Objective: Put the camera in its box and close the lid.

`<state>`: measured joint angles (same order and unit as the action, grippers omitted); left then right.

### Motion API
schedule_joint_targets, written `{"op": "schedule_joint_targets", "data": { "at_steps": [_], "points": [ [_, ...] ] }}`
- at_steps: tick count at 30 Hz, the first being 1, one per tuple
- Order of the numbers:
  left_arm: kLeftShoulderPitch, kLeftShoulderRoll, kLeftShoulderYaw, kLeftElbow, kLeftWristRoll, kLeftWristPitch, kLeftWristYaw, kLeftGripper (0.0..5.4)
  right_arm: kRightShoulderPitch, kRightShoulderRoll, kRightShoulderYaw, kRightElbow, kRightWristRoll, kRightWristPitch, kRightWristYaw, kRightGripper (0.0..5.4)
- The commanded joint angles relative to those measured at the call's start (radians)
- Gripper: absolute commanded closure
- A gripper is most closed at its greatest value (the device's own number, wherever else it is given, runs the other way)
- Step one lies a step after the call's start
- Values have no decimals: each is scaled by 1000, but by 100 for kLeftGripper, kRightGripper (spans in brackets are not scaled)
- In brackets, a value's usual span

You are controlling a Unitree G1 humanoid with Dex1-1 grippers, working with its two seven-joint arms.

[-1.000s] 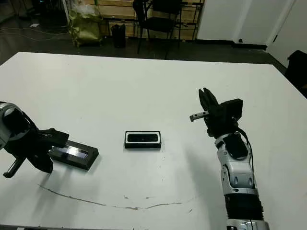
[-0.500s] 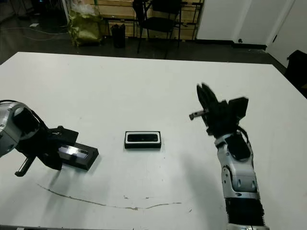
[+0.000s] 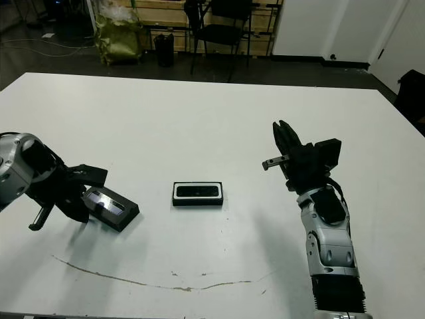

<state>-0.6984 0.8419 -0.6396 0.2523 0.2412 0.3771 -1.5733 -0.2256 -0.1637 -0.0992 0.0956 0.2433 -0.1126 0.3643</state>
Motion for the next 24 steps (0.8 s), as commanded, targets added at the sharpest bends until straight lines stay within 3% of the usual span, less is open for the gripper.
{"op": "schedule_joint_targets", "data": {
  "at_steps": [1,4,8,13,19,24],
  "points": [
    [26,-22,-2,33,13,-25,10,540,5,0,-3,6,-1,-9,-1,539],
    [19,-36,-4,81,24,-89,12,540,15,2,4,-33,-6,30,-24,539],
    [-4,-107,-5,306,26,-194,21,540,6,-1,-3,15,6,-1,0,539],
    [-56,-178,-25,552,84,-309,62,540,4,-4,-1,27,-4,-16,-5,539],
    [-75,-177,-14,563,112,-318,58,540,16,5,7,-13,-1,0,-20,539],
    [-109,-220,-18,687,144,-373,94,540,18,4,10,-11,-9,4,-28,539]
  ]
}}
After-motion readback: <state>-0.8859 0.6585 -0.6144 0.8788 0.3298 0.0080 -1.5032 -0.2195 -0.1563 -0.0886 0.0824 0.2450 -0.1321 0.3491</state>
